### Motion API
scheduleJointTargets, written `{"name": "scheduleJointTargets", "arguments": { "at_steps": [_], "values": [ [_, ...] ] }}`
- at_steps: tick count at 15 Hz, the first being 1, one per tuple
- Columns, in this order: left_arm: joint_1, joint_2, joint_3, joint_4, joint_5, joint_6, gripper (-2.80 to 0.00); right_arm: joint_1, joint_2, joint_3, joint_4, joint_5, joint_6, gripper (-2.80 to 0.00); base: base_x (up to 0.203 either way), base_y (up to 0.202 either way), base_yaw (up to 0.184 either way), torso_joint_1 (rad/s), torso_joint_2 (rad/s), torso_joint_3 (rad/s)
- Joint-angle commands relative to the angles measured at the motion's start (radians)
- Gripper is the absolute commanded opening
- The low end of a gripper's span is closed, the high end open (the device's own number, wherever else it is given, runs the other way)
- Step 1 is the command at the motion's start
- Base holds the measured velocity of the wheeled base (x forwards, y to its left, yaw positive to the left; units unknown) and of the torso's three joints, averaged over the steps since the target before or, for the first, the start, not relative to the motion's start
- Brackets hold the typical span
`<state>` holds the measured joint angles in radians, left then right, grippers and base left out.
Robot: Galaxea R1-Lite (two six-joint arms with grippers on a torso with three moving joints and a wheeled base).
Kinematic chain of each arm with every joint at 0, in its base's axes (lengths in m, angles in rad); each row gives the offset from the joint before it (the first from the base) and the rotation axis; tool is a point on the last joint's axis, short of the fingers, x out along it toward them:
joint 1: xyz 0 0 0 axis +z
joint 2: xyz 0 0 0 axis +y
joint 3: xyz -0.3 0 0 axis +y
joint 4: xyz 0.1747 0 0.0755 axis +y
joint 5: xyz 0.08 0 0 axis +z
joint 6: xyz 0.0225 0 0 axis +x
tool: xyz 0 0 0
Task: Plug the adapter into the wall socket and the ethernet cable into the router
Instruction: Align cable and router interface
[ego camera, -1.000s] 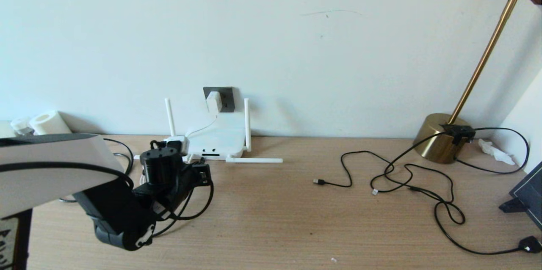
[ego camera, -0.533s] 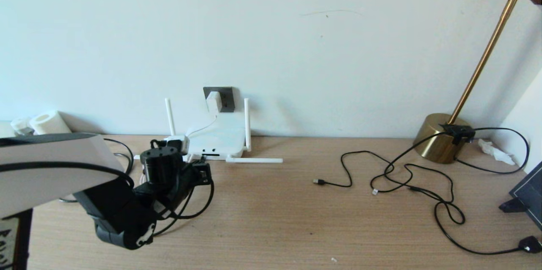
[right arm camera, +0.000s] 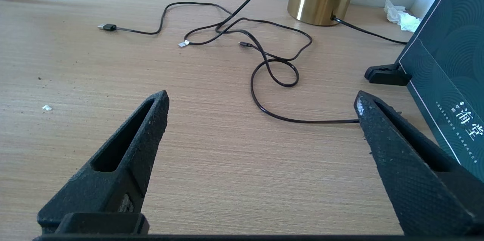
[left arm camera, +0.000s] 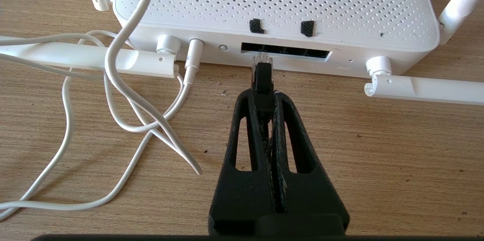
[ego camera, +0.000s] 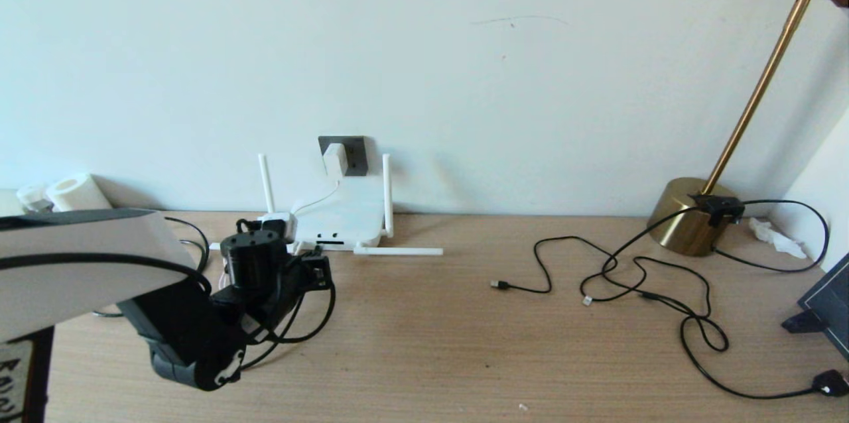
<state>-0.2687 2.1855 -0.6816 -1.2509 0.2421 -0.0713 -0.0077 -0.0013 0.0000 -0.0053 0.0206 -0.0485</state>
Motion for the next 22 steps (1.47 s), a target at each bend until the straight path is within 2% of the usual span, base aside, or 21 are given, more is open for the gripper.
{"name": "scheduleJointTargets", "arguments": {
  "at_steps": [1, 22],
  "values": [
    [0.000, 0.002, -0.001, -0.007, 0.002, -0.001, -2.80, 0.000, 0.001, 0.000, -0.001, 0.001, -0.001, 0.00, 0.000, 0.000, 0.000, 0.000, 0.00, 0.000],
    [0.013, 0.005, -0.013, -0.007, -0.010, -0.001, -2.80, 0.000, 0.001, 0.000, -0.001, 0.001, -0.001, 0.00, 0.000, 0.000, 0.000, 0.000, 0.00, 0.000]
  ]
}}
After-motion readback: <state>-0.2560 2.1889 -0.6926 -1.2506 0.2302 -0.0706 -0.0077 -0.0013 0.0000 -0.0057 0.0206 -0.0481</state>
